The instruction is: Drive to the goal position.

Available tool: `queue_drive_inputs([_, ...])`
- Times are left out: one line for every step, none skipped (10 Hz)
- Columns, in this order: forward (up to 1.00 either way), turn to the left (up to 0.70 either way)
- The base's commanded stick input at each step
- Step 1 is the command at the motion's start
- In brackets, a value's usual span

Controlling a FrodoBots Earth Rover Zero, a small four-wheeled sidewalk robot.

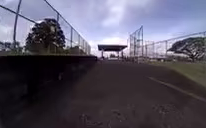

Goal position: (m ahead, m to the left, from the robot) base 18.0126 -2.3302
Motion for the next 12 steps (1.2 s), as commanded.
queue_drive_inputs([0.85, 0.0])
queue_drive_inputs([0.85, 0.0])
queue_drive_inputs([0.85, 0.0])
queue_drive_inputs([0.85, 0.0])
queue_drive_inputs([0.85, 0.0])
queue_drive_inputs([0.85, 0.0])
queue_drive_inputs([0.85, 0.0])
queue_drive_inputs([0.85, 0.0])
queue_drive_inputs([0.85, 0.0])
queue_drive_inputs([0.85, 0.0])
queue_drive_inputs([0.85, 0.0])
queue_drive_inputs([0.85, 0.0])
